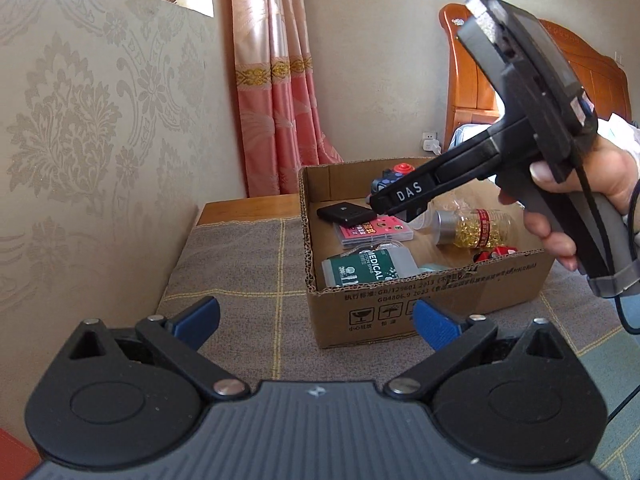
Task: Organize rigid objects
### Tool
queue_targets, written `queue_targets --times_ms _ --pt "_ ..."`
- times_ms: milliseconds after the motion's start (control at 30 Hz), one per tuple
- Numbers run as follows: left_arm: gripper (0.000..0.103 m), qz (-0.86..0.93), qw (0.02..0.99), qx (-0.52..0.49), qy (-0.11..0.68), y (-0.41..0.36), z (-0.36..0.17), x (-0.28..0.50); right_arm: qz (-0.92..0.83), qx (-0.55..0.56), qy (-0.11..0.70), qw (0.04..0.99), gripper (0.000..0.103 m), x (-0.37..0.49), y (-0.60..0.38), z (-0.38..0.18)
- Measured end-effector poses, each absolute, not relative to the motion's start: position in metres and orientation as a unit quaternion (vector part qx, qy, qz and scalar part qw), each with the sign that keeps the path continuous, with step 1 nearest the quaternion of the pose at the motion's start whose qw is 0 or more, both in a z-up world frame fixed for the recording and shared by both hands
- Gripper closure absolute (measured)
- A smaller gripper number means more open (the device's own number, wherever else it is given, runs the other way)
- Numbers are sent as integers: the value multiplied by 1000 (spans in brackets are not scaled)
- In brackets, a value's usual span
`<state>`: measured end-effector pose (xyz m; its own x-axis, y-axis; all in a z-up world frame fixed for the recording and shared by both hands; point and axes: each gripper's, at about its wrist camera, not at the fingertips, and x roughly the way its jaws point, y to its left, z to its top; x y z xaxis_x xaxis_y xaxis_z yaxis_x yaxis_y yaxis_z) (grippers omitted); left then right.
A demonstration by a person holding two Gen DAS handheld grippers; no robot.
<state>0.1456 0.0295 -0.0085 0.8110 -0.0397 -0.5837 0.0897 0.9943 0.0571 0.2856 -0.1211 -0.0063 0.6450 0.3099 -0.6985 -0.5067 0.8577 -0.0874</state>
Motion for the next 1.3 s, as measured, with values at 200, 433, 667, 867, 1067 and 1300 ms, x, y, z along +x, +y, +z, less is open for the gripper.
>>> queue_targets --times_ms 200,433,667,867,1067,1300 --pt "1 -19 954 22 299 41 -6 144 206 -154 328 909 0 290 -111 -7" --pt "1 -2 956 9 294 45 0 141 184 -146 367 900 0 266 -119 10" --pt "1 4 952 3 305 37 8 135 101 -140 408 897 0 203 -145 21" --pt "1 -5 948 17 319 18 15 130 28 -97 411 906 0 154 -174 22" --pt "1 1 944 41 328 1 25 127 -2 -52 409 911 0 129 -195 25" --pt "1 7 942 41 333 -2 30 128 2 -27 407 913 0 127 -205 28"
